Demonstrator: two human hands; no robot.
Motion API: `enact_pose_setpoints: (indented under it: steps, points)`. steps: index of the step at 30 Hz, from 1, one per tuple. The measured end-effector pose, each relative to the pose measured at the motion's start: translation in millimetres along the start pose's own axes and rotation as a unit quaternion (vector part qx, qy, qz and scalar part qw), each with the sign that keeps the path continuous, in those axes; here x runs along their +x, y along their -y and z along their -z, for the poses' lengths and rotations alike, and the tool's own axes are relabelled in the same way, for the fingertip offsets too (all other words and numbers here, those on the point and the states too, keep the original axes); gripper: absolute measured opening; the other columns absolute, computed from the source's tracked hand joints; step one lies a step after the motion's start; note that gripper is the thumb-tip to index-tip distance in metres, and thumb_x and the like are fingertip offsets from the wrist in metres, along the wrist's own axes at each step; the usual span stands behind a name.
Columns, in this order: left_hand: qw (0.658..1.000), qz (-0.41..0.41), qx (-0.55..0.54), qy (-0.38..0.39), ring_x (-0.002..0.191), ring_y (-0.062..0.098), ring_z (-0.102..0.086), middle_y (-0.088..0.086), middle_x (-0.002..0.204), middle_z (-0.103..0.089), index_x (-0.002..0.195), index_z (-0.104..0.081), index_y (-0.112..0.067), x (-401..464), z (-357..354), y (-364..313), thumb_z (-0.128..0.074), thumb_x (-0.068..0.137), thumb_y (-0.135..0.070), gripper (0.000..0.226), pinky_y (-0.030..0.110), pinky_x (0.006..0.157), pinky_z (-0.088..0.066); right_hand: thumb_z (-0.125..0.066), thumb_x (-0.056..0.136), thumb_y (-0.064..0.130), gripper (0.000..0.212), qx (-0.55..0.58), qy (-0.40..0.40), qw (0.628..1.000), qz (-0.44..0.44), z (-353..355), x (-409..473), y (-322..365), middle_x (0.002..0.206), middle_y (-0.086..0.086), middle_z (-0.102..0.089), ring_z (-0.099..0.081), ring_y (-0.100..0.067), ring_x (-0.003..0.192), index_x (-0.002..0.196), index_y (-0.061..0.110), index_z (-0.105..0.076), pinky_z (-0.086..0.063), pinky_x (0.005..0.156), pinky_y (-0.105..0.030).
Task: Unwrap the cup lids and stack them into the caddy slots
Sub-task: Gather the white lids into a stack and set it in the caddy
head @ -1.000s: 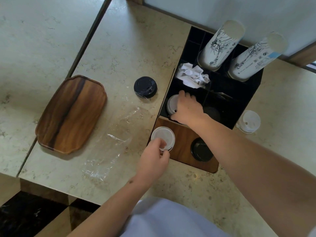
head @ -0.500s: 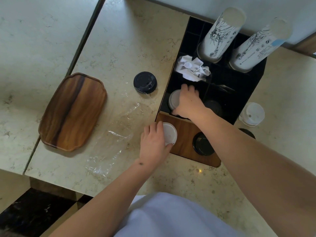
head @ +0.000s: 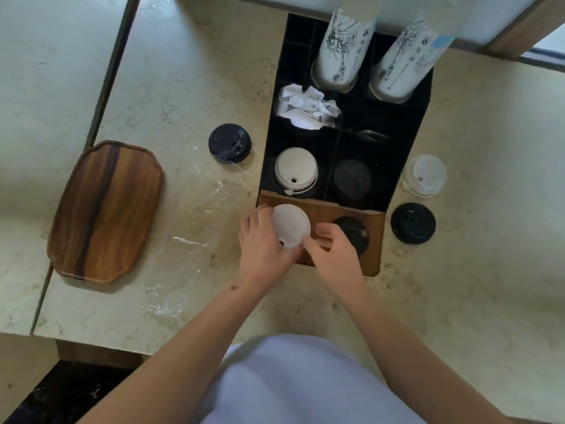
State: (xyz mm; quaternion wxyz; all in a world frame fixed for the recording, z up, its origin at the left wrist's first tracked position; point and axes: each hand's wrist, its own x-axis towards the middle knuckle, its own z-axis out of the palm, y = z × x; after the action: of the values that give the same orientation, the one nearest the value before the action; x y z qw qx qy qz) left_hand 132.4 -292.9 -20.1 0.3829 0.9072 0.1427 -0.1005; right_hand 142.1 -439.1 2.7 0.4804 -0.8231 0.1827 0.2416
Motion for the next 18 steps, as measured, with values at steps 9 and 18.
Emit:
enact_pose_setpoints:
  steps: [9, 18]
  points:
    - [0.859, 0.168, -0.467, 0.124, 0.116, 0.019, -0.066, -0.004, 0.132, -0.063, 0.131, -0.053, -0.029, -0.3, 14.6, -55.6, -0.081, 0.069, -0.05, 0.071, 0.034, 0.087, -0.06, -0.065, 0.098, 0.034, 0.02, 0.246, 0.096, 0.961, -0.077, 56.8, 4.6, 10.7, 0.104, -0.003, -0.077, -0.075, -0.017, 0.094, 0.109, 0.019, -0.072, -0.06, 0.072, -0.024]
    - [0.639, 0.291, -0.667, 0.248, 0.129, 0.045, -0.057, 0.023, 0.137, -0.063, 0.139, -0.06, -0.019, 25.0, -7.4, -90.8, -0.048, 0.1, -0.053, 0.053, 0.058, 0.103, -0.05, -0.058, 0.098, 0.05, 0.031, 0.154, 0.126, 0.979, -0.052, 79.8, 14.8, 9.7, 0.082, 0.014, -0.075, -0.073, -0.003, 0.076, 0.109, 0.022, -0.067, -0.058, 0.061, -0.017]
